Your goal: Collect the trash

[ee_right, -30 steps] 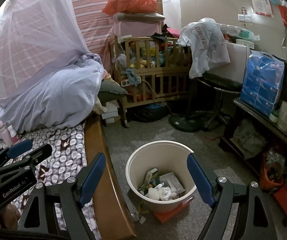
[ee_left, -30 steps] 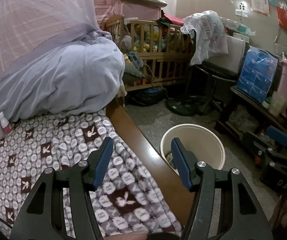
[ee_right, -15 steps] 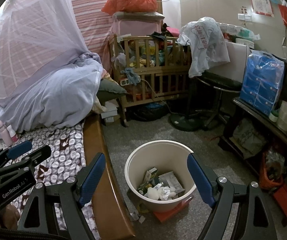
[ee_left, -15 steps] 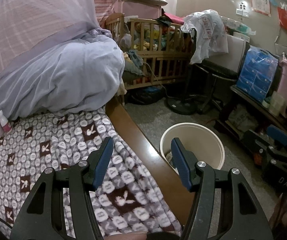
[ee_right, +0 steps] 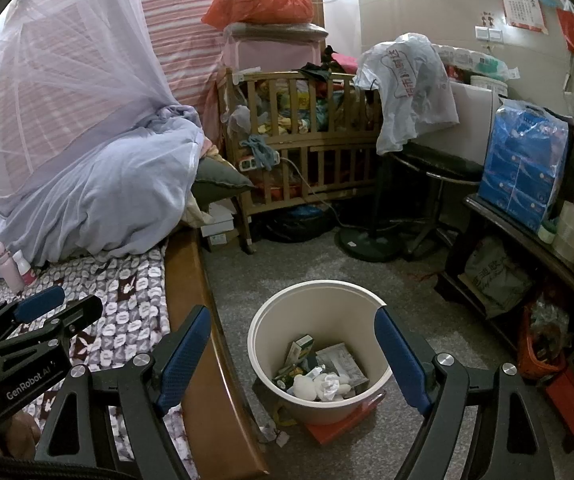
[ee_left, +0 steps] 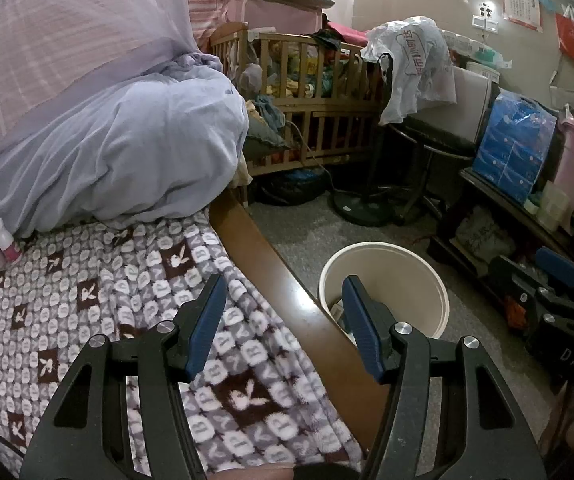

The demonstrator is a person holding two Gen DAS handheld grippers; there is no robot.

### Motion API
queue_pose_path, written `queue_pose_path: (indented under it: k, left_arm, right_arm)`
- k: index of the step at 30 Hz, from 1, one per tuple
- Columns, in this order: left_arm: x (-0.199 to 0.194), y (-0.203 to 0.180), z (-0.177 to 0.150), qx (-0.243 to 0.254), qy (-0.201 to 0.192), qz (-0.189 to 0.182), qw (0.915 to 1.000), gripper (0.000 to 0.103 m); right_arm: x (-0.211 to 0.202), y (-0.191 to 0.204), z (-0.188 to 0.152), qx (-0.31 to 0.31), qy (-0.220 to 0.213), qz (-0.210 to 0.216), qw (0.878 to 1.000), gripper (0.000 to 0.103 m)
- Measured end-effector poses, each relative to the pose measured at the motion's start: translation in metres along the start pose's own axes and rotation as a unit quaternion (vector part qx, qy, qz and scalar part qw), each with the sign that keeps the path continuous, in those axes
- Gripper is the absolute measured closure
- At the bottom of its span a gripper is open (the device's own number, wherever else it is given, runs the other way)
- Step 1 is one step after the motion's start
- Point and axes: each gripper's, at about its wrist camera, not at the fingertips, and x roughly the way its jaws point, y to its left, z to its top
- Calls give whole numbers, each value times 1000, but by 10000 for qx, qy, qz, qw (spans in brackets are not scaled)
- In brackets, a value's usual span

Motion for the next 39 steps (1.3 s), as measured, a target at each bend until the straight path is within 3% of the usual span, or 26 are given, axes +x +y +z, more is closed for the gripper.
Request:
queue_pose_path:
  k: [39]
  left_arm:
    - [6, -4, -2, 14, 87, -10, 10000, 44]
  right_arm:
    - [7, -14, -11, 9, 95, -33, 9999, 21]
